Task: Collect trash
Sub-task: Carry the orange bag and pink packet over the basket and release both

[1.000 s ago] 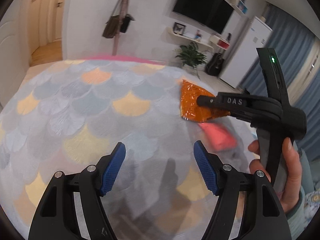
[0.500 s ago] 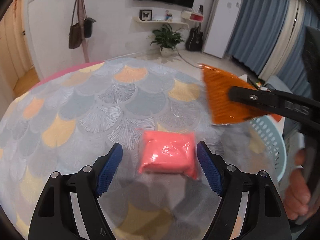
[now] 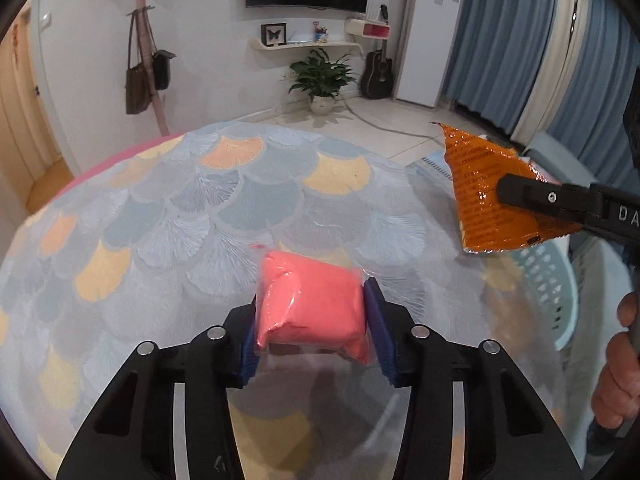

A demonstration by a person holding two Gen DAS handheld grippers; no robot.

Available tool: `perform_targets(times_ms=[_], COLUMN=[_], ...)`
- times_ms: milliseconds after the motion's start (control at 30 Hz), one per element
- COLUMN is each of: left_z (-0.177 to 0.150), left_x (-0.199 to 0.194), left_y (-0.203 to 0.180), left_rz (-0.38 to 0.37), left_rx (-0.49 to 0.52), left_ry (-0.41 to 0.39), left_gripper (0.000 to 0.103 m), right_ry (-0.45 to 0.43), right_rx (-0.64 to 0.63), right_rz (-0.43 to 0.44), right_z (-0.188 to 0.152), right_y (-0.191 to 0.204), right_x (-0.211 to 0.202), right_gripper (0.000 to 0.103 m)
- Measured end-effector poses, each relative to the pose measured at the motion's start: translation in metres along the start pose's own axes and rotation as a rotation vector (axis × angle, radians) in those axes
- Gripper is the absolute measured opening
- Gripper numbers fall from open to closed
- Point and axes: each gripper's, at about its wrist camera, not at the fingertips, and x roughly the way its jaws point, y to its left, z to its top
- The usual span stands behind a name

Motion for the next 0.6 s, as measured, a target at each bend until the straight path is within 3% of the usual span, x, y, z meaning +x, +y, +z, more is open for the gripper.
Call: perform_targets(times_ms=[300, 500, 600], left_z=[0.013, 0.028, 0.032], left_x=[-0.032, -0.033, -0.022], left_y=[-0.046, -0.094, -0.122], left_rz=[-0.15, -0.228, -0.187], left_rx=[0.02, 0.07, 0.099], left_ry=[-0.069, -0.082, -0.088], left_gripper=[0.042, 0.042, 0.042], right_ry=[-0.105, -0.156, -0.162], right_rx=[0.026, 0.06, 0.084], right_rz=[-0.015, -0.143, -0.226], right_z=[-0.011, -0.021, -0.032], right_y=[-0.024, -0.06, -0.081], right_x=[-0.063, -0.099, -0.106], right_gripper=[0.018, 0.018, 0.018])
